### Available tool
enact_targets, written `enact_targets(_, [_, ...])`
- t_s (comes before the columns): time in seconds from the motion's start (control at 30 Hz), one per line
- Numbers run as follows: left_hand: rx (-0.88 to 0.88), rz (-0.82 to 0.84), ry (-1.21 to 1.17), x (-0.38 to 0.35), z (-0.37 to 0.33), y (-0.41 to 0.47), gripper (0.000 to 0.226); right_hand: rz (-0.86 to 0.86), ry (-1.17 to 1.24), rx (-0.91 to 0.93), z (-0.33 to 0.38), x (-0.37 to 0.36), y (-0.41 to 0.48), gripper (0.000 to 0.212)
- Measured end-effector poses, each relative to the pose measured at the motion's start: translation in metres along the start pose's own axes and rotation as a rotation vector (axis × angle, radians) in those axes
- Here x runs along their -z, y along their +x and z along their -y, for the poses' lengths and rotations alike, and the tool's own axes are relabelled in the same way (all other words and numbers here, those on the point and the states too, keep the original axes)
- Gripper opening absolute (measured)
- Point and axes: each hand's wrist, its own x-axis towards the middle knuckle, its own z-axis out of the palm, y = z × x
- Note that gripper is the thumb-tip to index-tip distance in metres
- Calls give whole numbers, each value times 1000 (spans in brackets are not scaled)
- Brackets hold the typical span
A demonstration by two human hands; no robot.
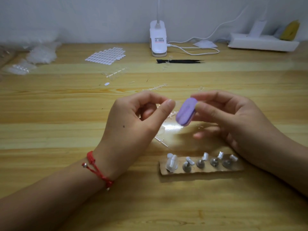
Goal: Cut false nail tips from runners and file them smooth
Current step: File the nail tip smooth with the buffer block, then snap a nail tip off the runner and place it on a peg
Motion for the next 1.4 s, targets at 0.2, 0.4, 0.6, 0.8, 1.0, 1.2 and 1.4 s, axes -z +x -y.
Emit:
enact_targets(0.2, [10,43,4,0,2,0,10,-36,68,-10,0,3,2,21])
enact_targets(0.4, [-3,150,73,-1,3,-2,13,-104,175,-29,2,6,5,22])
enact_targets(0.6, [53,94,-127,2,-4,-1,15,-96,23,-39,4,10,5,34])
enact_targets(0.8, [66,188,-295,-3,-7,-1,18,110,-351,210,2,1,-2,15])
enact_targets(1.0, [23,229,-185,-1,-6,-4,16,82,-338,185,2,0,-3,18])
enact_targets(1.2, [-341,86,253,3,-6,-4,18,109,-371,93,4,-1,-4,24])
enact_targets(1.4, [-469,59,385,10,-12,-3,19,155,-341,67,3,2,-4,26])
